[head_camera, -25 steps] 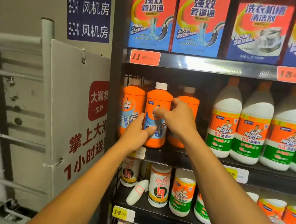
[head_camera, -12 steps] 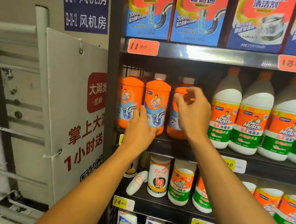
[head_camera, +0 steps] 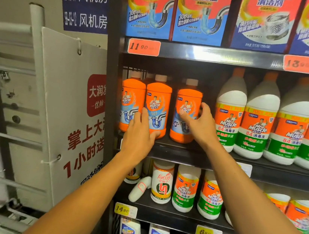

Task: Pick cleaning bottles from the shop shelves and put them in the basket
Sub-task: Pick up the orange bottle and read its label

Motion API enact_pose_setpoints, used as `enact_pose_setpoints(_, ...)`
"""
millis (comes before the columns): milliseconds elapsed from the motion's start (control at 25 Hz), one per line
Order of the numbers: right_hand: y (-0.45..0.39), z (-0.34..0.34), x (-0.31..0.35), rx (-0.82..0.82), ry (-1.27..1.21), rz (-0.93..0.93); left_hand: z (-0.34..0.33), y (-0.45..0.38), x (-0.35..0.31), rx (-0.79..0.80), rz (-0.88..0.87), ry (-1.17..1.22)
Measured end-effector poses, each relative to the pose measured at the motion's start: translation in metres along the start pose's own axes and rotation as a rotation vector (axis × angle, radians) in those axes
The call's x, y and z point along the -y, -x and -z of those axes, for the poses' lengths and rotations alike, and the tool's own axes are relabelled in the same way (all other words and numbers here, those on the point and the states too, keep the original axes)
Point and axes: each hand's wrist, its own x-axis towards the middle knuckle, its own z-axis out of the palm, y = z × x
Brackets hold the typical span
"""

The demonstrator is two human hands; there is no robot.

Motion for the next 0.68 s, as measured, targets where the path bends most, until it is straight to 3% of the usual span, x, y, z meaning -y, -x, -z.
enact_pose_setpoints(240, -0.005, 0.002, 0.0, -0.024, -0.004, 0.02, 0.003, 0.016, -0.005, -0.07, -0.085, 0.054)
enact_pose_setpoints(440, 0.013, 0.02, 0.015, -0.043, -0.092, 0.019, 0.016, 0.023, -0.012, -0.054, 0.004, 0.61)
enact_pose_setpoints(680, 0.066, 0.05, 0.044, 0.076, -0.211, 0.003, 0.015, 0.053, -0.026, 0.499, 0.1, 0.987)
